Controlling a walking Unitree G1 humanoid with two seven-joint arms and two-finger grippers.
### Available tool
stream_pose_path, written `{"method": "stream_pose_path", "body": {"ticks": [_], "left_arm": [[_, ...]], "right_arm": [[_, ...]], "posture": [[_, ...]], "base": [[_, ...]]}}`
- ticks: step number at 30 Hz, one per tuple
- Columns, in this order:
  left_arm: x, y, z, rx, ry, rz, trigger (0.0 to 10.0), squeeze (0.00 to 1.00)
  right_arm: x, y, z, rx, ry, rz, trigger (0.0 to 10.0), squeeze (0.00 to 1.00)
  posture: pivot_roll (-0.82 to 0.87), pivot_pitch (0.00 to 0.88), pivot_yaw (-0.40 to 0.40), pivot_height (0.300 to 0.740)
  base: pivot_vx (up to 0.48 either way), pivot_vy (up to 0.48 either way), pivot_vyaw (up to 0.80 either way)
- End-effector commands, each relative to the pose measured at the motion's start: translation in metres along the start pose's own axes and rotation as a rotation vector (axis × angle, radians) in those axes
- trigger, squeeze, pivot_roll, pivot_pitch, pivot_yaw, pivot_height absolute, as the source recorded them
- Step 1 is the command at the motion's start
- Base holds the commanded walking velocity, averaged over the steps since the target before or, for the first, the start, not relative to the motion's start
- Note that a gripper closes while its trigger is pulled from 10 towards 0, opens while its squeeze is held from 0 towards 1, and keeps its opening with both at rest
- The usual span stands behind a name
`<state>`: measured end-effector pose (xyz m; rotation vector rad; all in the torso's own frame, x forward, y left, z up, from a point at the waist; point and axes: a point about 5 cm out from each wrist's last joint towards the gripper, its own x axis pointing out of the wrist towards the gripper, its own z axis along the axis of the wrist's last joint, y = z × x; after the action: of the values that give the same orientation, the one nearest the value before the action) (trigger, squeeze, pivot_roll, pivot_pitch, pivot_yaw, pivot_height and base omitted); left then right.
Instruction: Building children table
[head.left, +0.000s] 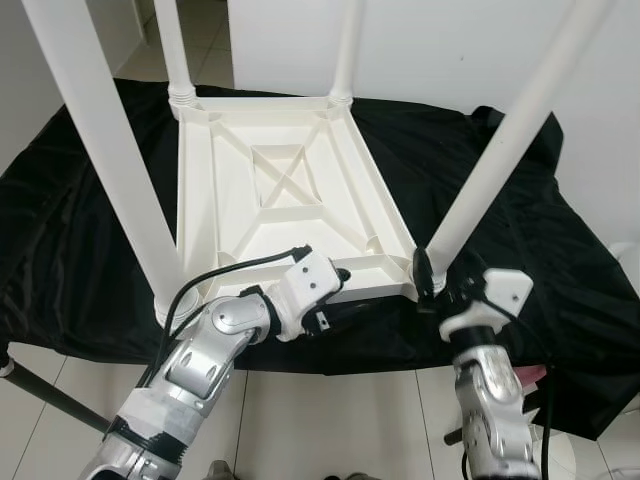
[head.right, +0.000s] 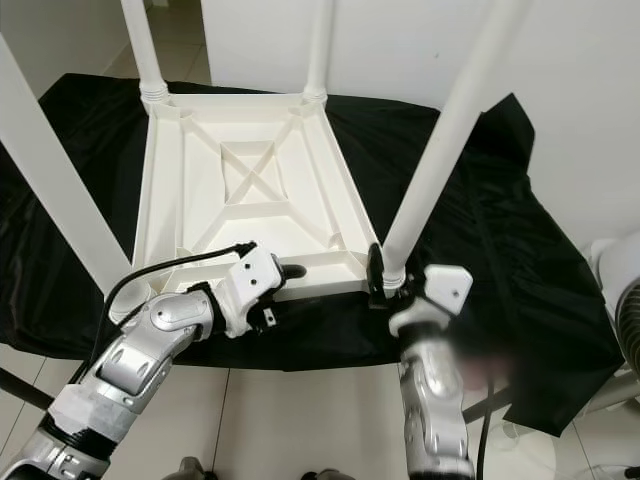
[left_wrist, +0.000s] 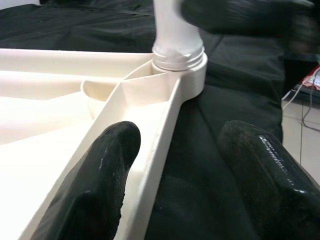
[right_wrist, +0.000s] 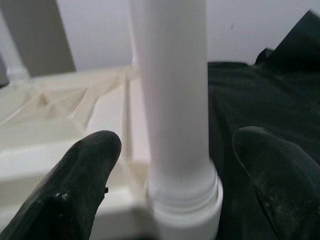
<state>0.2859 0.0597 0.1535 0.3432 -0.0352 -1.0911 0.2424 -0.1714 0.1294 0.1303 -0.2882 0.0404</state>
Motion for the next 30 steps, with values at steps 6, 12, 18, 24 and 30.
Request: {"method": "stream_pose_path", "body": {"ticks": [6,12,18,24,30], "left_arm": [[-0.004,0.001,-0.003,0.002,0.011,0.012,10.0,0.0],[-0.004,-0.002,-0.005,-0.028,-0.002,0.023,10.0,0.0],[-0.004,-0.003,-0.007,-0.066,-0.02,0.041,10.0,0.0],[-0.005,-0.007,-0.01,-0.089,-0.019,0.038,10.0,0.0],[-0.012,-0.011,-0.014,-0.096,0.009,0.018,10.0,0.0]], "right_arm": [[-0.013,0.008,-0.004,-0.013,0.037,0.051,10.0,0.0],[-0.012,0.016,-0.008,-0.016,0.057,0.129,10.0,0.0],[-0.007,0.029,-0.008,-0.001,0.063,0.22,10.0,0.0],[0.007,0.03,-0.009,-0.007,0.061,0.263,10.0,0.0],[0.018,0.024,-0.007,-0.024,0.051,0.256,10.0,0.0]], "posture": [[-0.03,0.094,-0.076,0.74],[-0.03,0.097,-0.075,0.74],[-0.02,0.095,-0.074,0.74],[-0.02,0.092,-0.073,0.74],[-0.01,0.094,-0.076,0.74]], "base": [[0.0,0.0,0.0],[0.0,0.0,0.0],[0.0,0.0,0.0],[0.0,0.0,0.0],[0.0,0.0,0.0]]}}
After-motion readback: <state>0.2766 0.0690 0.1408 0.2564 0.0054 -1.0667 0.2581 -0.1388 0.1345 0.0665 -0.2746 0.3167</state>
